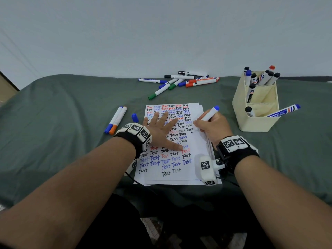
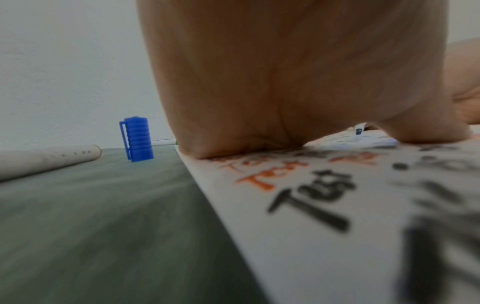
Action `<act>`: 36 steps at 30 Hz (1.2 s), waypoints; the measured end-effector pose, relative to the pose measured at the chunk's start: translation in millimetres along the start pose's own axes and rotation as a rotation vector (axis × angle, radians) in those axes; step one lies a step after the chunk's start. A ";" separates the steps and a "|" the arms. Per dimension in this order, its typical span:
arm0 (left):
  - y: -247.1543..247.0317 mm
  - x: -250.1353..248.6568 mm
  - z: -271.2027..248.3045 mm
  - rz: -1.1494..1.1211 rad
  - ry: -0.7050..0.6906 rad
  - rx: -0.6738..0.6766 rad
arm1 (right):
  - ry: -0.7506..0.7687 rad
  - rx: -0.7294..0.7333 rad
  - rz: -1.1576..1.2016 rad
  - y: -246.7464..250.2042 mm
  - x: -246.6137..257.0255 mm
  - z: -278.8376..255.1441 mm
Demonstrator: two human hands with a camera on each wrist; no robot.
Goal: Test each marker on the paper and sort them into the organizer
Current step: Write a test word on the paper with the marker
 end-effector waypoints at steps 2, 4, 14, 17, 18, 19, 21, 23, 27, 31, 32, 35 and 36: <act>0.0 -0.4 0.3 0.002 -0.006 -0.006 | -0.004 -0.002 -0.012 0.8 -0.8 1.5; 0.0 -0.3 0.2 -0.002 -0.009 -0.010 | -0.003 -0.005 -0.003 1.7 -1.9 2.5; 23.6 0.0 -12.3 0.001 -0.054 -0.168 | 0.009 -0.008 0.221 8.0 -9.4 2.3; 46.5 16.1 -24.0 -0.033 -0.042 -0.373 | 0.002 0.017 0.236 6.2 -8.4 1.6; 53.8 25.3 -28.2 -0.034 -0.018 -0.438 | 0.004 0.027 0.252 5.3 -8.1 1.2; 59.9 36.1 -31.4 -0.030 0.016 -0.482 | 0.008 0.034 0.280 4.8 -7.6 0.8; 66.9 56.9 -35.3 -0.014 0.106 -0.485 | 0.008 0.043 0.354 4.2 -7.1 -0.1; 67.2 74.2 -36.7 0.001 0.198 -0.418 | -0.021 0.039 0.460 3.4 -7.7 -1.3; 64.7 91.0 -38.8 -0.054 0.238 -0.372 | -0.081 0.040 0.649 2.3 -8.0 -3.4; 65.5 94.5 -38.7 -0.076 0.259 -0.374 | -0.064 0.030 0.635 3.0 -3.9 -5.3; 67.8 93.2 -39.7 -0.093 0.264 -0.404 | -0.062 0.024 0.633 3.8 -4.2 -5.6; 76.5 84.1 -41.9 -0.199 0.224 -0.514 | -0.050 0.022 0.625 5.8 -5.8 -5.4; 77.6 78.8 -41.7 -0.238 0.203 -0.527 | -0.043 0.025 0.620 6.0 -6.1 -5.6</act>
Point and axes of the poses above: each hand's wrist, its own z-axis towards the middle knuckle, its own y-axis out of the back of the hand, x = y × z, the point moved 8 cm from there along z, towards the middle knuckle, and after that the axes turned 8 degrees about x, right-handed, at the moved point
